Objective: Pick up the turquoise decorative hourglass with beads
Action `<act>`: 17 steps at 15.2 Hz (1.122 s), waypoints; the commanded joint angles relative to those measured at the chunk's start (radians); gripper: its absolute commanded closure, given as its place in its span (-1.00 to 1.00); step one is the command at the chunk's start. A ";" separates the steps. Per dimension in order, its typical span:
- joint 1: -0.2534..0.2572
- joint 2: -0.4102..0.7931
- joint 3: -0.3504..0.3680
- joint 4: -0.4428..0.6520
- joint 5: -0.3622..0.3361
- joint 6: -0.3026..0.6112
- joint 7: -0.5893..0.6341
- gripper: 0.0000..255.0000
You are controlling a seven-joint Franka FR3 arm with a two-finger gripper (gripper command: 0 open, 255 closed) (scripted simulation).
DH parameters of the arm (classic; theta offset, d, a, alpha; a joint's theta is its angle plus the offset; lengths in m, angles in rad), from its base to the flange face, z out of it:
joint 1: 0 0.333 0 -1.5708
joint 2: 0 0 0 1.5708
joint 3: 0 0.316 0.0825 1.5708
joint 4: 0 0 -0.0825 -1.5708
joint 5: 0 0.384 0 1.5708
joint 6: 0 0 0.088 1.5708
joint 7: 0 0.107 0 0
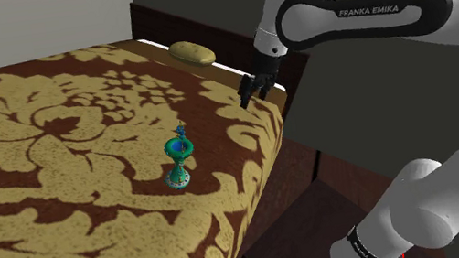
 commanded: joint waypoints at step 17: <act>0.106 0.671 0.097 0.505 -0.065 0.094 0.136 -1.00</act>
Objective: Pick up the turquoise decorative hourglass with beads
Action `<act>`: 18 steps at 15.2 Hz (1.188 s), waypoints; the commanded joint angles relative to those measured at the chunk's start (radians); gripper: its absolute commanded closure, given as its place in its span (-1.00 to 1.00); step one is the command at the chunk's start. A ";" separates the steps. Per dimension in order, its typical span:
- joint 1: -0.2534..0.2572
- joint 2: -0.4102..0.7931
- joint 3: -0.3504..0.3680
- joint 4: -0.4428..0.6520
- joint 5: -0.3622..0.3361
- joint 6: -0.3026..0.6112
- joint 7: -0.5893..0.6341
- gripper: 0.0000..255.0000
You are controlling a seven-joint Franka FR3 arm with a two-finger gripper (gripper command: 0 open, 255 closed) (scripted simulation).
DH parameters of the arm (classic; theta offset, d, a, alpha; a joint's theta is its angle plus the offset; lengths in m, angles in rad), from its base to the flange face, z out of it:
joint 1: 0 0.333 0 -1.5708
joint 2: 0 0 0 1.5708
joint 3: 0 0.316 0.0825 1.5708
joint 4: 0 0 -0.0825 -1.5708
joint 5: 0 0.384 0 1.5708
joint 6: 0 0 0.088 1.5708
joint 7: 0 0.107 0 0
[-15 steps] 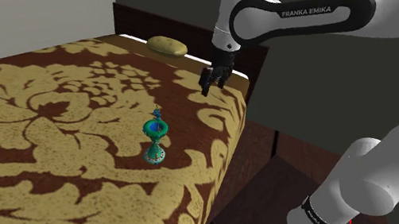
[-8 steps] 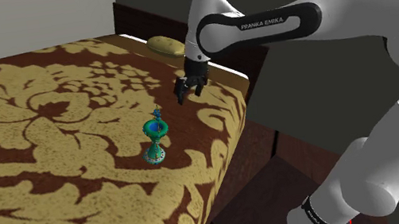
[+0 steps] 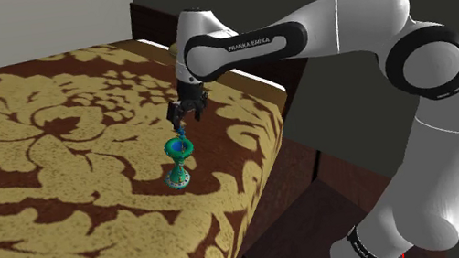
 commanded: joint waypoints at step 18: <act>0.013 0.088 -0.002 0.002 -0.016 0.081 0.011 1.00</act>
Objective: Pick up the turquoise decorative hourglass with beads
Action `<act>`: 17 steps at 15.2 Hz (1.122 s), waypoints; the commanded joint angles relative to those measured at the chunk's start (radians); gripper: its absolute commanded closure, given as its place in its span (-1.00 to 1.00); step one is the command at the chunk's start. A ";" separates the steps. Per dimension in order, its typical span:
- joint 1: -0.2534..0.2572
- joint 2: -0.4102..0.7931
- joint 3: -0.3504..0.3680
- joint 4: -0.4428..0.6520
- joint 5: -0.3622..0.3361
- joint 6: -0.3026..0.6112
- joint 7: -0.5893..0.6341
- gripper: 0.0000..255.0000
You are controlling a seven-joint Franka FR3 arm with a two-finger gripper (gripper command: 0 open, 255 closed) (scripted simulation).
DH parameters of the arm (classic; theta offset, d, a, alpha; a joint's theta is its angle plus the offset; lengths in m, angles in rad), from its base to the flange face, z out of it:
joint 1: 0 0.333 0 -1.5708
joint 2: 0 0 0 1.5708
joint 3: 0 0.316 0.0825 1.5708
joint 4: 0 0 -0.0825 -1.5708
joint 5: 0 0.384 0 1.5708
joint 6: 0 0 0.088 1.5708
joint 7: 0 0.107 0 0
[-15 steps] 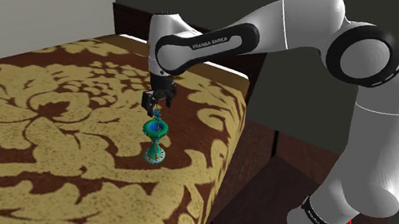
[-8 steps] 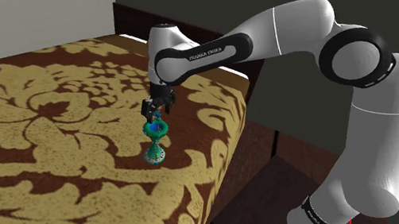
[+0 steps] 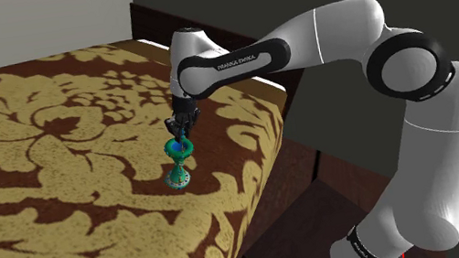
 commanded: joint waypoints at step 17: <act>-0.003 -0.068 0.006 0.105 0.014 -0.173 -0.006 1.00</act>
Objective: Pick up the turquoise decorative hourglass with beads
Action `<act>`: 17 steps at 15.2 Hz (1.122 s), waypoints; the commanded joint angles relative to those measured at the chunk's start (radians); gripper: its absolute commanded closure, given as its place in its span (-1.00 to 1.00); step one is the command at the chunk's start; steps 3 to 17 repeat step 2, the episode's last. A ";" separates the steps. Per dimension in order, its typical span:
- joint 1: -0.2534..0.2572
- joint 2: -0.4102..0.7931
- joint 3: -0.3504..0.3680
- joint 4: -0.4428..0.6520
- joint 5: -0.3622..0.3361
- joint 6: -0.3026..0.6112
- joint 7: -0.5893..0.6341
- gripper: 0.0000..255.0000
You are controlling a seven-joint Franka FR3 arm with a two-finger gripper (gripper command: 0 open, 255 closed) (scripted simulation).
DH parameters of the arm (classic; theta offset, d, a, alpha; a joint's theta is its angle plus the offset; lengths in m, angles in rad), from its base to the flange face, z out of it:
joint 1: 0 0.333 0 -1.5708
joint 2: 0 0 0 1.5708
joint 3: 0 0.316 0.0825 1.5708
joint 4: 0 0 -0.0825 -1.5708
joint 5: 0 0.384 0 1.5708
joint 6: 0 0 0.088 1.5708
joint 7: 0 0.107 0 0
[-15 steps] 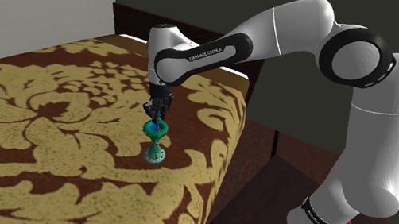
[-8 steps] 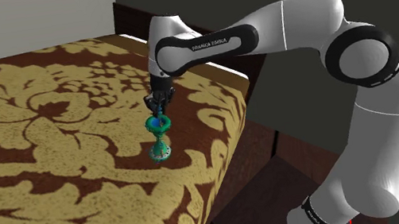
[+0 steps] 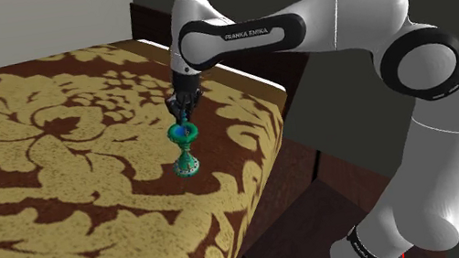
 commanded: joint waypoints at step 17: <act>0.000 -0.005 0.000 0.009 0.001 -0.013 -0.001 1.00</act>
